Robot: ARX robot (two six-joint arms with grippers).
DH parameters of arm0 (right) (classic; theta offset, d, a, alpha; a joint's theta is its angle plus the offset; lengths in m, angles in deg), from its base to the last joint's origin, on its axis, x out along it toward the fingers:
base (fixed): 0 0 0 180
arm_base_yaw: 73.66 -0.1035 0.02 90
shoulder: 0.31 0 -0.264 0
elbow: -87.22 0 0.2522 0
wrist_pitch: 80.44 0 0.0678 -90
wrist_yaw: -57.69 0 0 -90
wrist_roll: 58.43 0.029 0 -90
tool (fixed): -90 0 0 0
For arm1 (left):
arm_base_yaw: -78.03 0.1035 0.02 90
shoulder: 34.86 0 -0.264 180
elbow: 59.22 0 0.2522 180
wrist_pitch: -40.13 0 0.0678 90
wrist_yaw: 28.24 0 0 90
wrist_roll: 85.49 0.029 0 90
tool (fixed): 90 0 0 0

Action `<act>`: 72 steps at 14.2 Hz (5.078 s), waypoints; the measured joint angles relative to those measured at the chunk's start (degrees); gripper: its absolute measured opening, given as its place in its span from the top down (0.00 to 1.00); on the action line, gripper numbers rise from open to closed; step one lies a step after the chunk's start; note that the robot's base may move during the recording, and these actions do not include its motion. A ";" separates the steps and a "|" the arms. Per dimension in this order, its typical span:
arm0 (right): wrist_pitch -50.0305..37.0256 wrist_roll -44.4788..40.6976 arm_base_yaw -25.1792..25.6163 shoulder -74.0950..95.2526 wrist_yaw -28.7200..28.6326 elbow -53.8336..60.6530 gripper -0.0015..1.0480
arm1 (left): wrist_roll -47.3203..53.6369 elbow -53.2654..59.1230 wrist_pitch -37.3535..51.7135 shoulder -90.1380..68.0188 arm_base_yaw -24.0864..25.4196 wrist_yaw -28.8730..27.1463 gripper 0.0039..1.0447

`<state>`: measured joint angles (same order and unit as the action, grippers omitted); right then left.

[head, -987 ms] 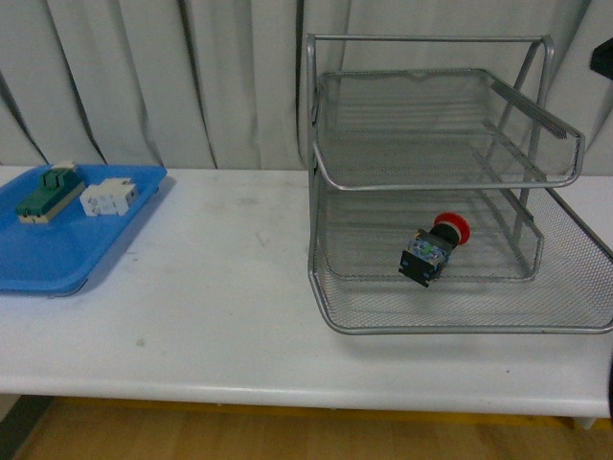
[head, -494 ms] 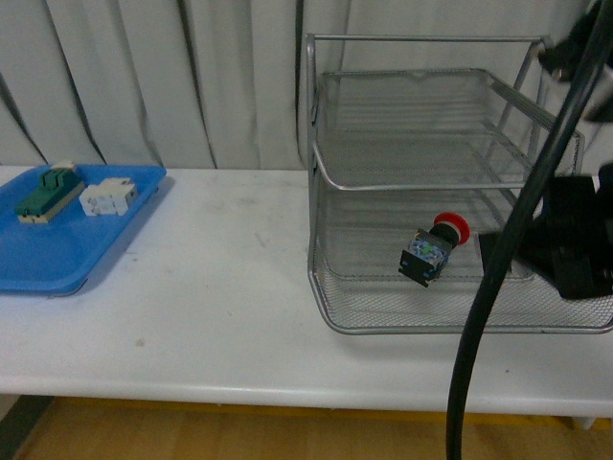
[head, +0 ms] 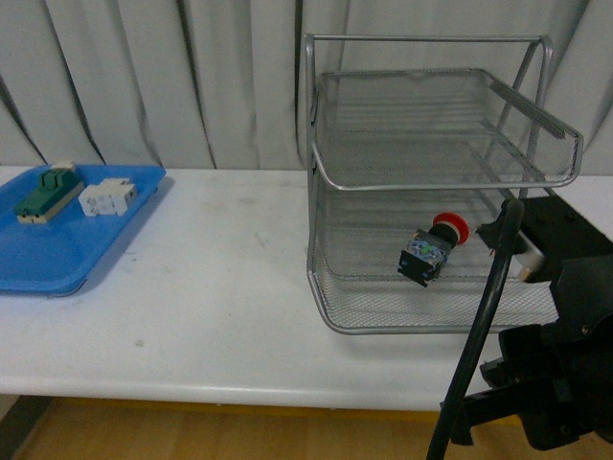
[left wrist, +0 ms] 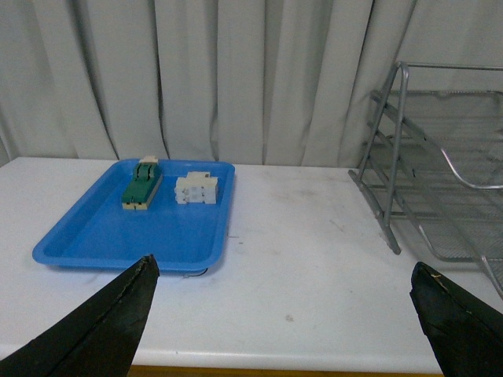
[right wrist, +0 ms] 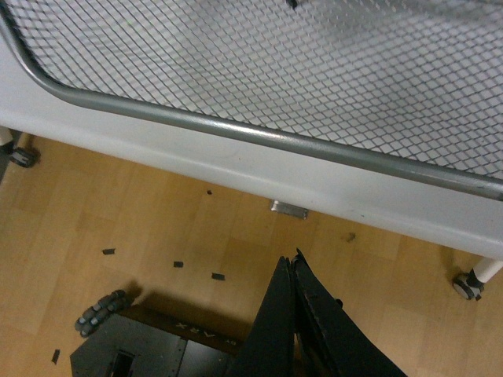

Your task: Place button on rack with both arms

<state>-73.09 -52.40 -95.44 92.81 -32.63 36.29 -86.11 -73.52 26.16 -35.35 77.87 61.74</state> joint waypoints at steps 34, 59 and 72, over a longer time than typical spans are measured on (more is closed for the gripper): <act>6.21 -6.29 11.37 24.17 5.90 -32.39 0.98 | 0.00 0.00 0.00 0.00 0.00 0.00 0.06; -40.92 -5.66 21.79 -42.10 0.35 34.86 0.98 | 0.00 0.00 0.02 0.00 0.11 0.00 0.06; -12.00 -5.66 21.79 -74.69 0.35 36.52 0.98 | 0.00 0.00 0.00 0.00 0.11 0.00 0.06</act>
<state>-85.09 -58.07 -73.65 18.13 -32.28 72.81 -86.11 -73.52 26.16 -35.35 77.97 61.74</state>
